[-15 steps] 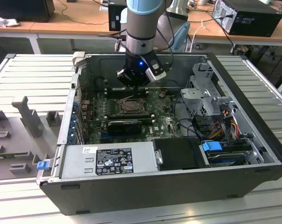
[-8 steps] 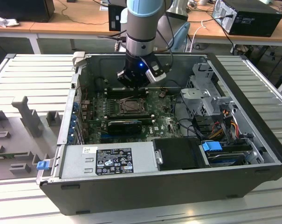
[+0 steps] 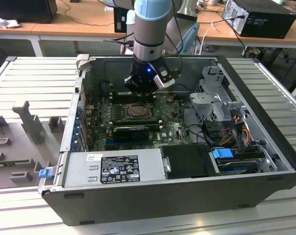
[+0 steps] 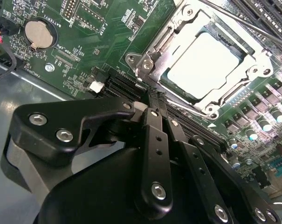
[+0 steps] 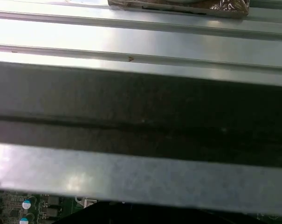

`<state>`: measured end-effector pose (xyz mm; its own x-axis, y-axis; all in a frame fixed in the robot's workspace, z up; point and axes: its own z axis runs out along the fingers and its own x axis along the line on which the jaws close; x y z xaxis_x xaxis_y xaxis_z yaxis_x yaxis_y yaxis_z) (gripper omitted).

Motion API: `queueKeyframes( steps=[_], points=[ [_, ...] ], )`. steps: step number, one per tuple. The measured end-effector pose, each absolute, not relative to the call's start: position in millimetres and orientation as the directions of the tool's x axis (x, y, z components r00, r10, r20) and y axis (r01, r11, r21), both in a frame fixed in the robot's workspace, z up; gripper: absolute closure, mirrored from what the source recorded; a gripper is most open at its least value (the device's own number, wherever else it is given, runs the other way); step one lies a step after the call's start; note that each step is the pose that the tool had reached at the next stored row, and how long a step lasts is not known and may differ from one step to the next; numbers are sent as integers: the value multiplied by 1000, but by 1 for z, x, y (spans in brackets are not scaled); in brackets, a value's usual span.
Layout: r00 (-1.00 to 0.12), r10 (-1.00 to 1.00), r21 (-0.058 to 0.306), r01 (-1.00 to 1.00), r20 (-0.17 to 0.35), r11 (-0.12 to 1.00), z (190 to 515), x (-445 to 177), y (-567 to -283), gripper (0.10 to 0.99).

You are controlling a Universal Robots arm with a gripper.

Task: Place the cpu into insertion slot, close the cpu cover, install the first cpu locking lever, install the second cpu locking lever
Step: 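Install the first cpu locking lever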

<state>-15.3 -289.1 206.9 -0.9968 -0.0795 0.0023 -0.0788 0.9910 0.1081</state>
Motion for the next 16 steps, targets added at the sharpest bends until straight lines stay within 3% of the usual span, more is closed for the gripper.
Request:
queueKeyframes(
  steps=[16],
  points=[
    [-997,-79,91,-79,4,993,206,-15,-289,980]
  ],
)
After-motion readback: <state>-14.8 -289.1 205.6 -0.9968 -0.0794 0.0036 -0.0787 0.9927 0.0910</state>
